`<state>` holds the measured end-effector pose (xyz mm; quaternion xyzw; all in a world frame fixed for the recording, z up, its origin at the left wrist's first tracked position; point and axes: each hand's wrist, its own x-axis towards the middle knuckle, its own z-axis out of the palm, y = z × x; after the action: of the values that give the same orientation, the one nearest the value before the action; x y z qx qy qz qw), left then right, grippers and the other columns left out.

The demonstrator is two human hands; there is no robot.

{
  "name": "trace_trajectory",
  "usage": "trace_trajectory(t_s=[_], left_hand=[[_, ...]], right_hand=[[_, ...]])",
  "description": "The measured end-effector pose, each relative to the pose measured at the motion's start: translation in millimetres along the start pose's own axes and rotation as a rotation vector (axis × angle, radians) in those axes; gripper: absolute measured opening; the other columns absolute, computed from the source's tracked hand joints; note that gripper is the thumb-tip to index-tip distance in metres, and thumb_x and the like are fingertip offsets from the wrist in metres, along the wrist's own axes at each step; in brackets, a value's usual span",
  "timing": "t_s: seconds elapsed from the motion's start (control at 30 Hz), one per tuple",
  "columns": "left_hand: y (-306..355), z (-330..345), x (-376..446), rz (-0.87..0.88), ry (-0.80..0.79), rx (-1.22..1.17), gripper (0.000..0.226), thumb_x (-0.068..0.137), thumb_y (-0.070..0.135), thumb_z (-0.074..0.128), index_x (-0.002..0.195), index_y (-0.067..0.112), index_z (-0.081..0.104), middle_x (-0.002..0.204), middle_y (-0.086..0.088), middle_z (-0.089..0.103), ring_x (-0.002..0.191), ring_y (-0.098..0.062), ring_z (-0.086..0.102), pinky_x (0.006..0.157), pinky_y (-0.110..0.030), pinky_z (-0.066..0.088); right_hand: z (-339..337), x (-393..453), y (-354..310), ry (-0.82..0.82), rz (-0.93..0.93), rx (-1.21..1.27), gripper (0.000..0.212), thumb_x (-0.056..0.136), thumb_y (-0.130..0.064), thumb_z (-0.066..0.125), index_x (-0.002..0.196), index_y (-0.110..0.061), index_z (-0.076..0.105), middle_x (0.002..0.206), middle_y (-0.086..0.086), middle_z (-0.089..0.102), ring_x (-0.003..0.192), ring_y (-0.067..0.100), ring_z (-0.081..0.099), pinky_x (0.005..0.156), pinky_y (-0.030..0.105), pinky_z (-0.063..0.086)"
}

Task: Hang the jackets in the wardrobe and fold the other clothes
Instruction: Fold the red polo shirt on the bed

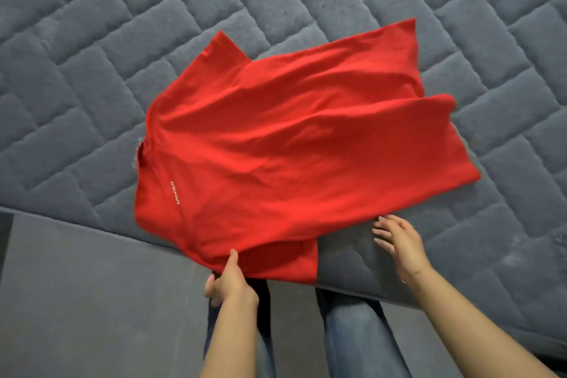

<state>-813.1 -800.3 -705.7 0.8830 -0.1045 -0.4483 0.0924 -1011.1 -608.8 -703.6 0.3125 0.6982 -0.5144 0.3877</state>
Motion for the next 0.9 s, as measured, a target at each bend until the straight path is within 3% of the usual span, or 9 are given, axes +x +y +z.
trace_trajectory(t_s=[0.13,0.2,0.27,0.33,0.43,0.53,0.6,0.73,0.9], left_hand=[[-7.8,-1.0,3.1,0.000,-0.121,-0.122,0.073,0.083,0.036,0.074,0.142,0.017,0.035,0.142,-0.004,0.047,0.124,-0.025,0.052,0.107,-0.048,0.040],[-8.4,-3.4,5.4,0.034,-0.229,-0.114,0.046,0.090,0.031,0.068,0.128,0.014,0.049,0.126,-0.004,0.056,0.103,-0.020,0.060,0.093,-0.039,0.050],[-8.5,-5.2,14.2,0.125,-0.178,-0.047,0.010,0.094,0.024,0.062,0.097,0.018,0.055,0.108,-0.004,0.057,0.079,-0.013,0.055,0.072,-0.030,0.047],[-10.7,-8.6,24.6,0.218,-0.127,-0.001,0.014,0.096,0.022,0.060,0.087,0.017,0.050,0.097,-0.004,0.058,0.087,-0.017,0.055,0.081,-0.034,0.049],[-17.4,-22.8,29.2,0.324,-0.071,0.021,0.027,0.099,0.024,0.055,0.113,0.002,0.050,0.115,-0.016,0.059,0.106,-0.027,0.058,0.099,-0.047,0.048],[-24.7,-44.0,24.6,0.434,0.014,0.106,0.032,0.100,0.023,0.053,0.117,-0.003,0.050,0.114,-0.016,0.059,0.099,-0.023,0.056,0.094,-0.038,0.047],[-23.9,-54.5,17.7,0.455,0.018,0.107,0.021,0.099,0.023,0.055,0.106,0.003,0.055,0.098,-0.010,0.060,0.091,-0.023,0.055,0.084,-0.037,0.047],[-1.6,-63.6,-0.5,0.233,-0.141,0.011,0.012,0.097,0.015,0.057,0.086,0.009,0.058,0.078,-0.005,0.063,0.064,-0.017,0.059,0.047,-0.025,0.053],[59.8,-64.6,-30.0,-0.172,-0.445,-0.249,0.028,0.085,0.002,0.047,0.063,0.018,0.042,0.032,0.009,0.043,0.022,-0.002,0.039,0.030,-0.007,0.031]], right_hand=[[-12.9,38.2,-46.7,-0.125,0.069,0.231,0.009,0.097,-0.015,0.054,0.093,-0.022,0.057,0.089,-0.002,0.067,0.083,0.012,0.062,0.083,0.029,0.051],[-10.8,51.1,-63.1,-0.195,0.132,0.380,0.010,0.095,-0.016,0.055,0.098,-0.024,0.062,0.091,-0.005,0.073,0.089,0.010,0.066,0.089,0.028,0.053],[-8.9,57.4,-71.6,-0.219,0.155,0.537,0.012,0.094,-0.014,0.056,0.100,-0.021,0.064,0.098,-0.002,0.074,0.097,0.011,0.068,0.093,0.028,0.053],[-12.2,59.3,-76.5,-0.171,0.127,0.583,0.011,0.094,-0.014,0.056,0.098,-0.020,0.065,0.093,-0.001,0.074,0.094,0.012,0.068,0.094,0.030,0.054],[-26.9,59.9,-79.1,-0.022,0.073,0.585,0.013,0.096,-0.014,0.056,0.103,-0.019,0.064,0.089,-0.002,0.074,0.084,0.011,0.069,0.089,0.029,0.055],[-50.2,58.1,-78.7,0.131,0.050,0.534,0.030,0.096,-0.016,0.057,0.126,-0.019,0.057,0.116,-0.003,0.066,0.082,0.009,0.064,0.082,0.027,0.057],[-62.1,57.3,-79.9,0.209,0.015,0.467,0.030,0.095,-0.016,0.060,0.125,-0.019,0.055,0.112,-0.002,0.065,0.080,0.008,0.062,0.062,0.024,0.058],[-69.2,50.7,-94.2,0.173,0.000,0.369,0.002,0.095,-0.022,0.059,0.094,-0.023,0.058,0.078,-0.009,0.067,0.066,0.005,0.064,0.054,0.023,0.053],[-59.6,41.0,-135.8,-0.005,0.007,0.492,0.025,0.091,-0.024,0.054,0.068,-0.021,0.062,0.052,-0.007,0.065,0.050,0.004,0.065,0.051,0.016,0.053]])
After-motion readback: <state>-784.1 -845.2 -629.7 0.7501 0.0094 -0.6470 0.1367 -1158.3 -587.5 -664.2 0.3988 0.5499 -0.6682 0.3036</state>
